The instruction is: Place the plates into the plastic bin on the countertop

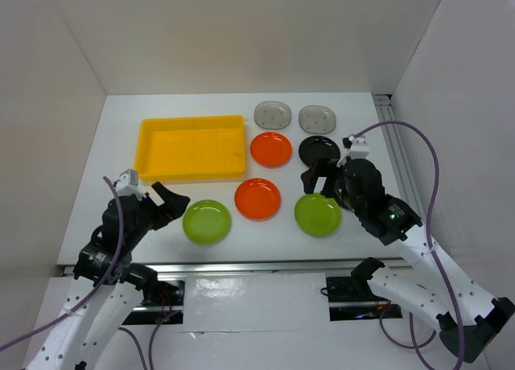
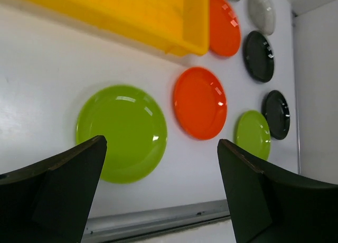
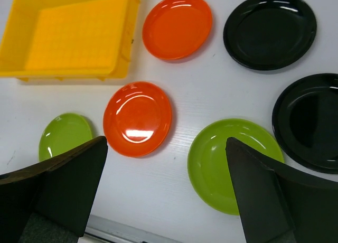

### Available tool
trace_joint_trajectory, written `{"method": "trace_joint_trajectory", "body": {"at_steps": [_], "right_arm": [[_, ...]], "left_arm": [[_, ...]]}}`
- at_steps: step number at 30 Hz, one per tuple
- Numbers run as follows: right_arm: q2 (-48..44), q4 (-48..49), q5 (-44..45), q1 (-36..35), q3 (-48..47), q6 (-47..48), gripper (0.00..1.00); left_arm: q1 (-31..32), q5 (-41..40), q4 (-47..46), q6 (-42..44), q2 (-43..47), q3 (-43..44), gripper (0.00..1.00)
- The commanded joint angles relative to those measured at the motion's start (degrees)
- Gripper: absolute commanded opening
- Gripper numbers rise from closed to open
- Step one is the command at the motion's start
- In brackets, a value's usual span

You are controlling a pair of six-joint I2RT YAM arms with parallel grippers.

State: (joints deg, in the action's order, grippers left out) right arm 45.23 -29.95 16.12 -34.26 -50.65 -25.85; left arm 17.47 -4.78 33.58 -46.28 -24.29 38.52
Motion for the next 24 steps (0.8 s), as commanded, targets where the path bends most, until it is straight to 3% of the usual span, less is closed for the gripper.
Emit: {"method": "trace_joint_trajectory", "body": {"at_steps": [1, 5, 13, 16, 18, 24], "right_arm": [[-1.1, 2.9, -5.8, -0.4, 1.7, 0.8, 1.0], [-1.1, 5.2, -7.7, -0.4, 2.9, 0.8, 1.0], [-1.1, 8.0, -10.8, -0.4, 5.5, -0.3, 1.0], [-1.1, 7.4, -10.8, -0.4, 5.5, -0.3, 1.0], [-1.6, 6.8, -10.2, -0.4, 5.0, -0.3, 1.0], [-2.2, 6.2, -10.2, -0.4, 5.0, -0.3, 1.0]], "left_arm": [[0.2, 1.8, -1.4, -9.4, 1.4, -7.3, 0.99], [0.2, -2.4, -0.9, -10.6, 0.8, -10.6, 0.99], [0.2, -4.0, -8.1, -15.2, -8.5, -21.2, 0.97], [0.2, -4.0, -12.5, -15.2, -10.8, -23.0, 0.93], [0.2, -4.0, -14.9, -15.2, -12.3, -23.6, 0.84], [0.2, -3.0, -19.2, -14.6, -16.1, -26.0, 0.69]]}}
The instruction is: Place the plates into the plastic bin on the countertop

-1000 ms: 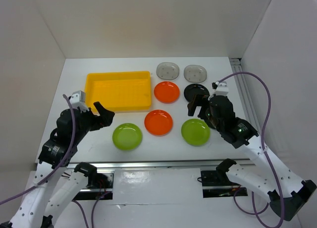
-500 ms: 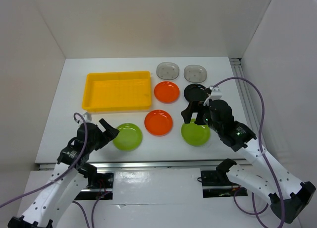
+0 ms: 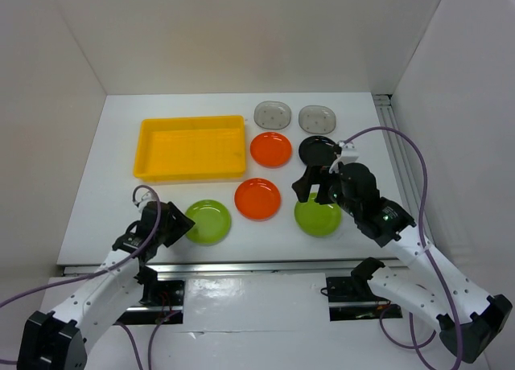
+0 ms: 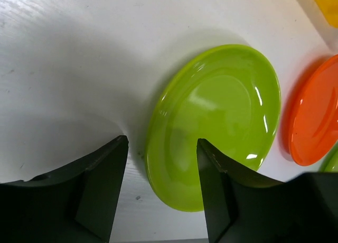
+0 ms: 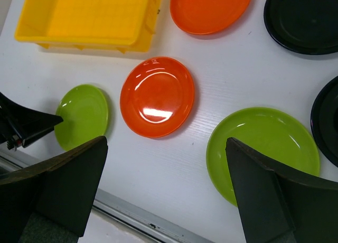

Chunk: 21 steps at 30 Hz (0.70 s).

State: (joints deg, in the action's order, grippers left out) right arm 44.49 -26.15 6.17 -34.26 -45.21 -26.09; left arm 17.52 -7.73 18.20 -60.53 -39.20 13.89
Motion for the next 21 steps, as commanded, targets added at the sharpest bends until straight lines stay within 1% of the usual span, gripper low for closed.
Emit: {"method": "trace_joint_trajectory", "body": {"at_steps": [1, 2, 5, 9, 10, 13, 15, 16, 17, 18, 21], "right_arm": [[-1.4, 2.4, -0.3, -0.4, -0.5, -0.1, 1.0], [-1.4, 2.4, 0.2, -0.4, -0.5, -0.1, 1.0], [-1.4, 2.4, 0.2, -0.4, -0.5, -0.1, 1.0], [-1.4, 2.4, 0.2, -0.4, -0.5, -0.6, 1.0], [-1.4, 2.4, 0.2, -0.4, 0.0, -0.6, 1.0], [-1.4, 2.4, 0.8, -0.4, 0.0, -0.6, 1.0], [-1.4, 2.4, 0.8, -0.4, 0.0, -0.6, 1.0], [-1.4, 2.4, 1.3, -0.4, 0.0, -0.6, 1.0], [-1.4, 1.9, 1.3, -0.4, -0.5, -0.6, 1.0], [-1.4, 1.9, 1.3, -0.4, -0.5, -0.6, 1.0], [-1.4, 1.4, 1.8, -0.4, -1.0, -0.6, 1.0]], "left_arm": [[0.1, 0.0, -4.5, -0.4, -1.2, -1.4, 0.67], [0.1, 0.0, -4.5, -0.4, -1.8, -1.4, 0.64], [0.1, -0.5, -5.1, -0.4, -2.3, -1.9, 0.63], [0.1, -1.7, -5.1, -0.4, -2.3, -2.5, 0.52], [0.1, -1.7, -5.1, -0.4, -2.3, -3.0, 0.45], [0.1, -2.9, -3.8, -1.6, -2.8, -3.0, 0.31], [0.1, -3.7, -2.0, -2.8, -2.8, -2.5, 0.18], [0.1, -4.6, -1.2, -3.4, -2.8, -1.9, 0.15], [0.1, -5.4, -0.4, -3.9, -2.8, -1.9, 0.1], [0.1, -5.4, 0.5, -4.4, -2.8, -1.9, 0.0], [0.1, -5.9, 2.5, -4.9, -1.8, -0.5, 0.0]]}}
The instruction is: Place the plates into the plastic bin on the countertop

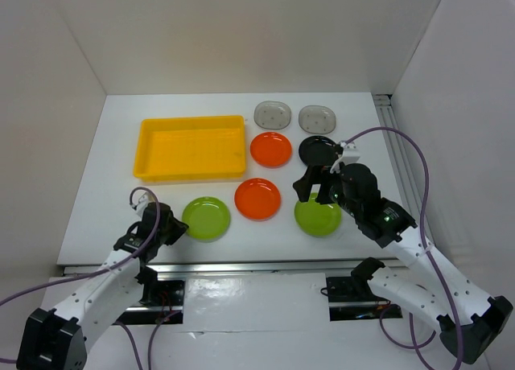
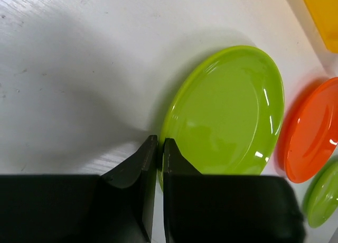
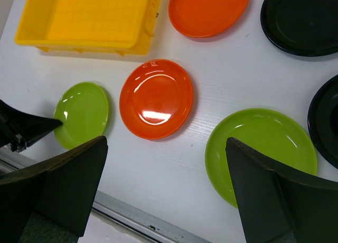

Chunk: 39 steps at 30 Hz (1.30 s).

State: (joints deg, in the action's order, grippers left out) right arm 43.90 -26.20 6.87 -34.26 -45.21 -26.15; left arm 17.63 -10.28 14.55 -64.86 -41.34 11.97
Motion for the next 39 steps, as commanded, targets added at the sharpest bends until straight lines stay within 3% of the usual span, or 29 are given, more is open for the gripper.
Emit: {"method": "trace_joint_trajectory", "body": {"at_steps": [1, 7, 10, 15, 18, 24, 27, 31, 36, 37, 39], "right_arm": [[-0.8, 1.4, 1.1, -0.4, -1.0, -0.6, 1.0], [-0.8, 1.4, 2.2, -0.4, -1.0, -0.6, 1.0], [-0.8, 1.4, 2.7, -0.4, -1.0, -1.1, 1.0], [-0.8, 3.3, 3.2, -0.4, -1.0, -2.1, 1.0], [0.4, 4.7, 3.2, -0.4, -1.0, -2.1, 1.0], [1.5, 5.2, 3.2, -0.4, -2.2, -2.1, 1.0], [0.9, 5.8, 3.2, -0.4, -2.2, -2.1, 1.0], [-0.3, 6.4, 2.6, -0.4, -1.1, -3.2, 1.0], [-2.9, 7.5, 2.1, -0.4, 0.8, -3.2, 1.0], [-2.9, 8.1, 1.6, -0.4, 0.8, -3.2, 1.0], [-2.9, 8.1, 0.9, -0.4, 0.8, -3.2, 1.0]], "left_arm": [[0.0, -3.3, 7.8, -0.6, 1.1, 2.3, 0.0], [0.0, 3.2, 8.5, 4.6, 11.6, 9.9, 0.0], [0.0, 3.3, 8.5, 4.6, 12.2, 17.0, 0.0], [0.0, -4.3, 8.5, 6.6, -1.6, 30.6, 0.0], [-2.8, -7.9, 3.0, 8.8, -10.1, 35.2, 0.0], [-12.4, 0.8, -3.8, 12.0, -34.7, 47.7, 0.0], [-13.8, 4.9, -8.1, 13.1, -44.0, 51.7, 0.0], [-15.7, 8.7, -13.0, 14.2, -53.7, 56.4, 0.0], [-16.3, 8.8, -8.8, 14.9, -62.0, 62.2, 0.0], [-16.9, 8.8, -8.8, 14.9, -62.6, 62.2, 0.03], [-16.9, 8.8, -9.5, 14.9, -62.0, 60.9, 0.32]]}}
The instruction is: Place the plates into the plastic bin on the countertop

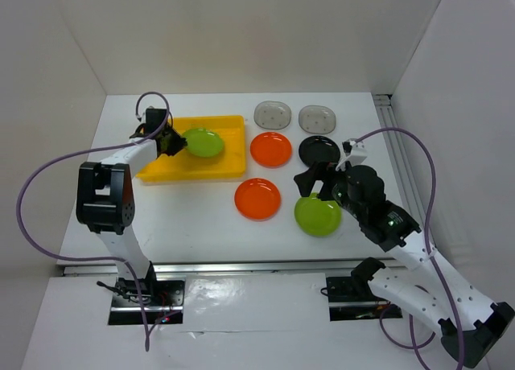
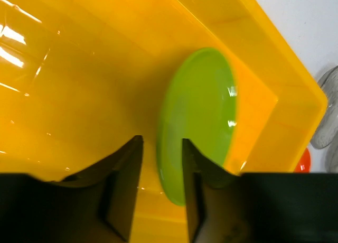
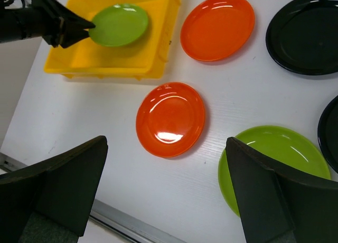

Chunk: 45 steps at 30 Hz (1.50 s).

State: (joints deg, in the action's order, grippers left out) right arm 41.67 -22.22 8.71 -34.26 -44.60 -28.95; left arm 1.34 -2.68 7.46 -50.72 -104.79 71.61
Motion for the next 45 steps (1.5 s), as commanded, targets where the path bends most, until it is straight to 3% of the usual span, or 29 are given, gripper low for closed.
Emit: {"method": "trace_joint_trajectory", "body": {"at_steps": [1, 4, 5, 6, 11, 14, 15, 21, 24, 31, 38, 42, 45], "right_arm": [[-0.7, 4.1, -1.8, -0.4, 0.2, -0.4, 1.0], [-1.2, 5.2, -2.6, -0.9, 0.2, -0.4, 1.0], [-2.3, 5.8, -3.4, -0.9, 1.1, -0.4, 1.0], [-2.8, 7.0, -4.2, -0.9, 2.1, -0.4, 1.0], [-3.6, 7.7, -4.2, -0.9, 2.8, 0.6, 1.0], [-2.4, 7.7, -3.1, -0.9, 2.2, 1.3, 1.0], [-1.9, 7.7, -2.5, -0.9, 2.1, 1.3, 1.0], [-1.9, 7.0, -1.9, -0.9, 1.6, 1.3, 1.0], [-4.1, 6.4, -1.3, -1.4, 1.6, 0.7, 1.0], [-7.9, 7.5, -1.3, -1.4, 4.4, -1.0, 1.0], [-7.4, 5.9, -0.2, -1.4, 3.9, -1.5, 1.0], [-8.0, 5.3, -0.2, -1.4, 3.9, -1.5, 1.0], [-8.0, 4.8, 0.3, -1.4, 3.9, -1.5, 1.0]], "left_arm": [[-0.6, 0.2, -1.6, -0.1, 1.4, 1.2, 0.52], [-1.2, -0.3, -1.6, -0.1, 4.0, 1.2, 0.76], [-1.2, -1.2, -0.9, -0.1, 5.2, 1.8, 0.93], [-1.2, -2.1, -0.9, 0.4, 8.6, 1.3, 1.0], [7.0, -4.5, 1.4, 5.8, 23.2, -1.0, 1.0], [13.6, 0.1, -3.6, 3.8, 32.2, -13.3, 1.0], [15.5, 0.7, -5.9, 2.7, 37.3, -21.2, 1.0], [29.5, -0.2, -15.4, -2.4, 41.6, -38.0, 1.0], [32.2, -2.1, -23.4, -1.5, 41.6, -46.3, 1.0], [32.8, -1.5, -34.2, -1.5, 28.8, -51.0, 1.0], [34.6, -1.5, -38.9, -2.5, 9.9, -43.9, 0.95], [35.1, -1.9, -41.7, -4.5, 5.9, -43.5, 0.83], [35.7, -2.5, -39.6, -5.9, 5.9, -43.0, 0.66]]}}
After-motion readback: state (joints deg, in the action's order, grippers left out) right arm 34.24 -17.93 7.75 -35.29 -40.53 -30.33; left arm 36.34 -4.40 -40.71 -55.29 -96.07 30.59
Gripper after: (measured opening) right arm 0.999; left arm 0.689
